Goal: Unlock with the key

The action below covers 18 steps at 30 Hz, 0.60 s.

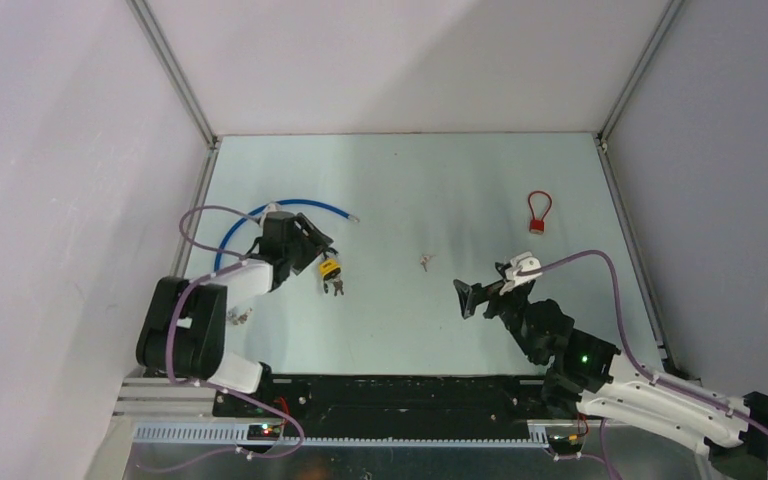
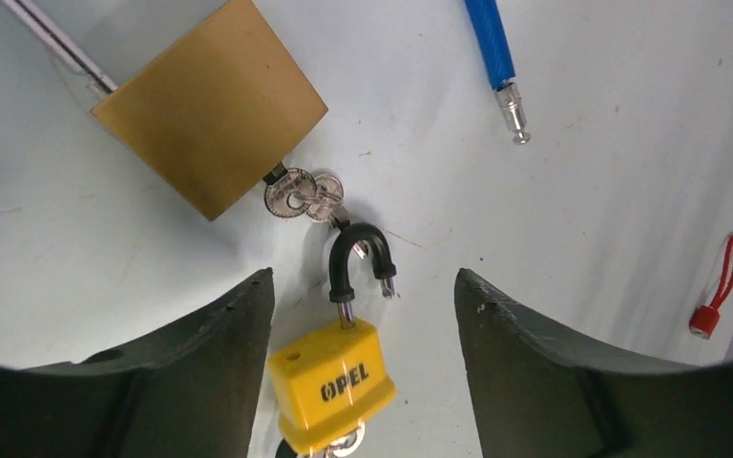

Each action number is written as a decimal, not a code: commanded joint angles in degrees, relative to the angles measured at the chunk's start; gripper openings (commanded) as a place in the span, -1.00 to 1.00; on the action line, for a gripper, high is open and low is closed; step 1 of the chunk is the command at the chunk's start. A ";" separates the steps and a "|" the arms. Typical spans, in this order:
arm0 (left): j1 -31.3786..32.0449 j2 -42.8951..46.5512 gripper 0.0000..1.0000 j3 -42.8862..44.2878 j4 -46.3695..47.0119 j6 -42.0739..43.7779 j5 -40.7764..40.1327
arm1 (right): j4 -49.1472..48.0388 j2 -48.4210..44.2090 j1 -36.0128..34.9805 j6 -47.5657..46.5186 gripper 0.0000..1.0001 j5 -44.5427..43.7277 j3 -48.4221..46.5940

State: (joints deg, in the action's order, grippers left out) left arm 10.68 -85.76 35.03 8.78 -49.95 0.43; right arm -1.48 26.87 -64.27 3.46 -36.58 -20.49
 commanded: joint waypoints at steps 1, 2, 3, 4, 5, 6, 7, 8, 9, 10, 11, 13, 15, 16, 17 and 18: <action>-0.36 7.85 0.52 -0.12 -6.78 -0.07 -3.59 | 6.03 1.39 5.10 7.20 0.98 1.27 -3.36; -0.33 10.29 0.61 0.77 -11.18 0.02 -4.25 | 7.01 2.30 7.22 8.96 0.98 1.43 -4.52; -0.38 11.51 0.65 1.33 -13.36 0.29 -5.95 | 9.12 2.83 8.33 9.95 0.99 1.73 -5.78; -0.39 14.13 0.75 2.58 -17.04 0.65 -7.45 | 10.22 3.98 10.98 12.11 0.99 2.06 -6.40; -0.37 15.49 0.77 3.25 -18.67 1.53 -8.16 | 12.63 4.59 12.35 13.20 0.99 2.99 -7.81; -0.43 18.33 0.86 4.75 -22.01 2.01 -9.65 | 13.82 5.95 15.78 15.62 0.99 3.61 -8.56; -0.42 19.74 0.89 5.52 -23.52 3.05 -10.31 | 16.16 6.59 17.79 16.71 0.99 5.62 -9.84; -0.47 22.80 0.94 7.01 -26.42 3.65 -11.71 | 17.08 7.97 22.00 18.76 0.99 6.81 -10.50; -0.48 24.35 0.96 8.69 -27.70 5.05 -12.40 | 19.02 9.30 24.11 19.78 0.99 9.49 -11.73; -0.48 27.01 0.98 9.59 -30.21 5.79 -13.53 | 19.96 9.98 28.48 21.81 0.99 10.64 -12.36; -0.68 28.35 0.99 11.37 -31.27 7.62 -13.79 | 21.81 11.54 32.32 22.93 0.99 12.87 -13.67; -1.33 31.57 0.99 14.16 -34.21 10.80 -13.35 | 24.57 14.37 39.89 26.94 0.99 16.31 -16.09; -2.25 34.07 0.99 16.70 -36.82 14.24 -12.48 | 27.03 18.15 46.62 29.60 0.99 20.65 -18.81; -2.46 35.55 0.99 17.43 -38.59 16.11 -12.82 | 27.83 19.68 48.85 30.56 0.99 23.43 -19.86; -2.69 36.22 0.99 18.71 -39.50 16.86 -13.44 | 29.29 22.80 53.36 32.51 0.99 25.00 -21.79; -2.69 37.75 0.99 19.13 -41.13 18.08 -15.39 | 29.88 24.42 55.48 33.33 0.99 27.97 -22.75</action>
State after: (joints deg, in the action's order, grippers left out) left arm 9.10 -51.81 50.46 -23.97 -40.07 -10.52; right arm 22.35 45.45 -17.85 28.62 -19.53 -37.15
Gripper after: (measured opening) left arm 0.994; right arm 0.993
